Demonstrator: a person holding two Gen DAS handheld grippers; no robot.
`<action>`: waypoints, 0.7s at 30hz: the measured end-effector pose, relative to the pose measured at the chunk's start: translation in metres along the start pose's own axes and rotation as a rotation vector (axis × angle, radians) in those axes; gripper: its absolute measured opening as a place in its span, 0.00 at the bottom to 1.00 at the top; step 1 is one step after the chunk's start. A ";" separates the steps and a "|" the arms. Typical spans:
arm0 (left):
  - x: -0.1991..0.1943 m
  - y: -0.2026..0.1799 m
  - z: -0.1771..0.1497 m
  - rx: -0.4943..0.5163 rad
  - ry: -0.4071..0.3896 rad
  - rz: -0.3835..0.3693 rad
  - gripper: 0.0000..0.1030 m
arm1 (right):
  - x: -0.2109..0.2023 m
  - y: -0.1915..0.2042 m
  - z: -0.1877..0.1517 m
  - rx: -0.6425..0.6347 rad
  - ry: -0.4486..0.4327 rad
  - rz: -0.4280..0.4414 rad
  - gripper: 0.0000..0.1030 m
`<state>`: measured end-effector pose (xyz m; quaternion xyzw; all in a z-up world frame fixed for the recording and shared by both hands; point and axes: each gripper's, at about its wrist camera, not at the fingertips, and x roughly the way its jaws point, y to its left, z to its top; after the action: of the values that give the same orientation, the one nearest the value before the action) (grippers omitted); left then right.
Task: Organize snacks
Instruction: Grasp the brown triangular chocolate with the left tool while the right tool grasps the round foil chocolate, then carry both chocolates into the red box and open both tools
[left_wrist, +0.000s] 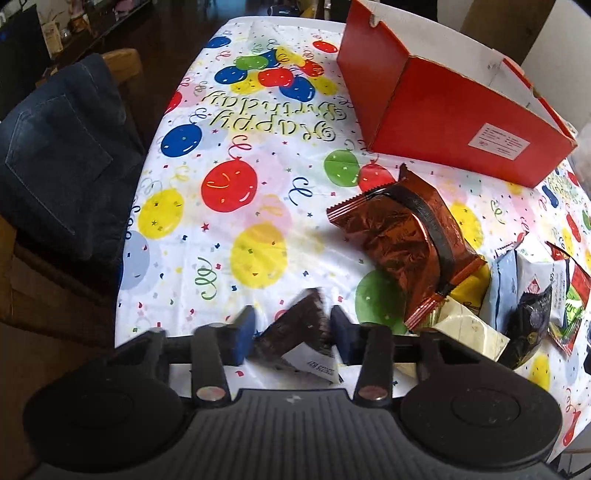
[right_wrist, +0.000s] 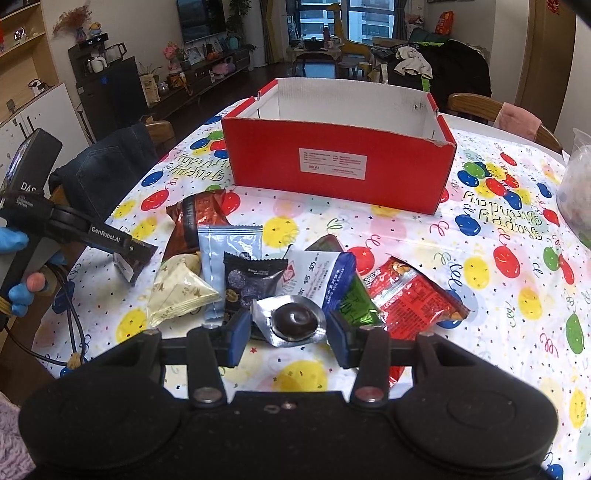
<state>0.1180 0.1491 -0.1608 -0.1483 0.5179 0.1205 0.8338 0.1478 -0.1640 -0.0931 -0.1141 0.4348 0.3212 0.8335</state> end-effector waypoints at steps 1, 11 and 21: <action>-0.001 -0.001 -0.001 0.002 -0.004 0.004 0.32 | 0.000 0.000 0.000 -0.001 0.000 0.000 0.43; -0.013 0.006 -0.003 -0.044 -0.020 -0.026 0.28 | 0.000 0.002 0.008 -0.009 -0.011 -0.005 0.43; -0.060 -0.016 0.016 -0.022 -0.106 -0.098 0.28 | -0.013 -0.010 0.037 0.015 -0.082 -0.014 0.43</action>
<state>0.1106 0.1370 -0.0983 -0.1759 0.4639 0.0929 0.8633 0.1732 -0.1601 -0.0616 -0.0976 0.4017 0.3166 0.8537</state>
